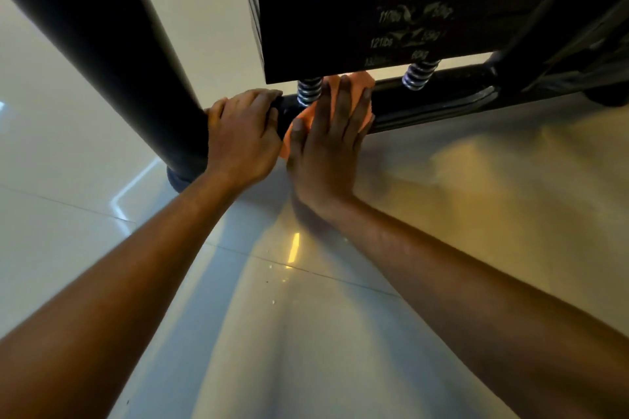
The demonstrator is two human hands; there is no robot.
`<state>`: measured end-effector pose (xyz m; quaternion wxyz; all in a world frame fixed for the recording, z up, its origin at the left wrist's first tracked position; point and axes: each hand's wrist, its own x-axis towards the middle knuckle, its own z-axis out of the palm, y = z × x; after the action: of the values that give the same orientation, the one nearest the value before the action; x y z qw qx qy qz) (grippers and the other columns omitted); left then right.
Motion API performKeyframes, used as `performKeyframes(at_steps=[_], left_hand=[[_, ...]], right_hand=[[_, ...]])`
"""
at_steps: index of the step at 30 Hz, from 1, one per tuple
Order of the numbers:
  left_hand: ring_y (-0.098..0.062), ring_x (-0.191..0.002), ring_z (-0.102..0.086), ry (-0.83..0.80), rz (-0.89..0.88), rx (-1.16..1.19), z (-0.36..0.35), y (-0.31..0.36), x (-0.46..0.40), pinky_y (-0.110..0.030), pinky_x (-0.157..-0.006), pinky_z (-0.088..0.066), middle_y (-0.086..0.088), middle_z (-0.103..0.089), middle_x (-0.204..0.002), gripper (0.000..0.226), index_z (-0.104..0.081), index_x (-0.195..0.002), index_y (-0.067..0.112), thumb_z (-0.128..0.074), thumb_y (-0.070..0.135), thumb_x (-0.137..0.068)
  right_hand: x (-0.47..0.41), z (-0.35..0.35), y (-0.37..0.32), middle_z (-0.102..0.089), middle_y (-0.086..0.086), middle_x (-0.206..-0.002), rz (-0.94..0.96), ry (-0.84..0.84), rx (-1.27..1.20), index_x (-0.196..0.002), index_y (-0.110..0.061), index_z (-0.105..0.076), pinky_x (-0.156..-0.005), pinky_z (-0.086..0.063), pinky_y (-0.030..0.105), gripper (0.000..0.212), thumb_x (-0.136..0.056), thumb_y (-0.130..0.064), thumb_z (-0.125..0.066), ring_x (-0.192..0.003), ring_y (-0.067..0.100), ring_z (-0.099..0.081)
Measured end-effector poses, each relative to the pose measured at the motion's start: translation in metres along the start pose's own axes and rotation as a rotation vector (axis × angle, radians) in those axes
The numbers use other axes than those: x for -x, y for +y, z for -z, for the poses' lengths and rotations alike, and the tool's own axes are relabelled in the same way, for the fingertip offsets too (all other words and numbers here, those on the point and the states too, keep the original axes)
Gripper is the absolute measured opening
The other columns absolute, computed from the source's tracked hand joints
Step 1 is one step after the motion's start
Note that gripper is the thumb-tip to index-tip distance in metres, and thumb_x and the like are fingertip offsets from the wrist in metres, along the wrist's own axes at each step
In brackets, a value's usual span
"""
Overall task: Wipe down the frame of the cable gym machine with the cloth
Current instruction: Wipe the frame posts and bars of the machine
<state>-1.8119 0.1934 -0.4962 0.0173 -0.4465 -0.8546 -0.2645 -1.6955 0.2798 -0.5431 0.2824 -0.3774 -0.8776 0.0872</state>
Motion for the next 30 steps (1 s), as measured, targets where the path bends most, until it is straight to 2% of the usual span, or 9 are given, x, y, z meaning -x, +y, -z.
performKeyframes(at_steps=[4,7,9,15,17,20,23,26,30], left_hand=[[-0.025,-0.136,-0.054,0.030,0.000,0.032,-0.002,0.000,0.002,-0.042,-0.117,-0.029,0.000,-0.064,-0.146,0.044,-0.062,-0.147,0.023,-0.042,0.026,-0.108],[-0.026,-0.135,-0.054,0.017,0.008,0.048,0.000,-0.001,0.000,-0.040,-0.115,-0.029,0.000,-0.065,-0.146,0.045,-0.062,-0.147,0.022,-0.042,0.026,-0.108],[-0.026,-0.135,-0.054,0.008,0.011,0.047,0.001,0.000,-0.001,-0.040,-0.115,-0.028,0.000,-0.065,-0.146,0.045,-0.062,-0.148,0.022,-0.041,0.027,-0.108],[-0.031,-0.139,-0.050,-0.001,0.007,-0.070,-0.001,0.011,0.011,-0.049,-0.121,-0.027,-0.008,-0.060,-0.148,0.053,-0.055,-0.152,0.019,-0.047,0.046,-0.108],[-0.033,-0.139,-0.049,-0.001,-0.003,-0.119,-0.003,0.014,0.012,-0.052,-0.121,-0.027,-0.009,-0.058,-0.148,0.055,-0.054,-0.153,0.020,-0.049,0.048,-0.106],[-0.035,-0.133,-0.052,-0.013,-0.021,-0.074,-0.002,0.023,0.005,-0.051,-0.118,-0.030,-0.009,-0.060,-0.143,0.048,-0.059,-0.149,0.020,-0.048,0.042,-0.108],[-0.036,-0.131,-0.054,-0.054,-0.036,-0.057,-0.001,0.027,-0.001,-0.053,-0.117,-0.035,-0.010,-0.062,-0.141,0.051,-0.062,-0.146,0.019,-0.044,0.044,-0.105],[-0.036,-0.133,-0.053,-0.049,-0.046,-0.092,-0.005,0.028,0.002,-0.054,-0.121,-0.032,-0.012,-0.059,-0.144,0.055,-0.056,-0.150,0.017,-0.056,0.045,-0.103],[-0.035,-0.143,-0.045,-0.036,-0.055,-0.130,-0.011,0.028,0.009,-0.058,-0.128,-0.023,-0.013,-0.054,-0.152,0.063,-0.051,-0.155,0.014,-0.065,0.046,-0.102]], right_hand=[[-0.009,0.003,0.037,-0.020,0.013,-0.180,0.029,0.069,0.063,-0.172,-0.018,-0.030,-0.131,-0.006,0.067,0.072,-0.113,-0.059,-0.029,-0.167,0.042,-0.010],[-0.015,-0.002,0.012,-0.020,0.016,-0.179,-0.211,0.143,-0.017,-0.170,-0.015,-0.034,-0.131,-0.006,0.067,0.064,-0.115,-0.048,-0.031,-0.166,0.045,-0.008],[-0.015,-0.006,-0.014,-0.017,0.018,-0.179,-0.265,0.123,-0.043,-0.169,-0.014,-0.035,-0.131,-0.003,0.068,0.062,-0.114,-0.043,-0.029,-0.165,0.050,-0.002],[-0.009,0.020,0.073,-0.016,0.017,-0.180,0.267,0.036,0.207,-0.173,-0.018,-0.026,-0.132,-0.004,0.067,0.068,-0.115,-0.052,-0.036,-0.167,0.044,-0.010],[-0.011,0.024,0.087,-0.016,0.017,-0.180,0.199,0.048,0.185,-0.173,-0.018,-0.026,-0.132,-0.007,0.066,0.071,-0.114,-0.056,-0.038,-0.167,0.045,-0.009],[-0.009,0.021,0.057,-0.009,0.017,-0.181,0.049,0.033,0.108,-0.174,-0.016,-0.021,-0.132,-0.005,0.067,0.070,-0.115,-0.051,-0.035,-0.167,0.047,0.002],[-0.009,0.018,0.032,-0.012,0.015,-0.181,0.182,-0.013,0.111,-0.173,-0.013,-0.024,-0.133,-0.004,0.064,0.066,-0.117,-0.048,-0.030,-0.167,0.044,0.001],[-0.017,0.029,0.072,-0.015,0.012,-0.181,0.378,-0.009,0.168,-0.173,-0.018,-0.024,-0.134,-0.008,0.061,0.066,-0.116,-0.049,-0.039,-0.168,0.039,-0.007],[-0.028,0.047,0.124,-0.016,0.012,-0.181,0.339,0.005,0.257,-0.174,-0.021,-0.024,-0.134,-0.011,0.061,0.071,-0.114,-0.051,-0.046,-0.168,0.038,-0.011]])
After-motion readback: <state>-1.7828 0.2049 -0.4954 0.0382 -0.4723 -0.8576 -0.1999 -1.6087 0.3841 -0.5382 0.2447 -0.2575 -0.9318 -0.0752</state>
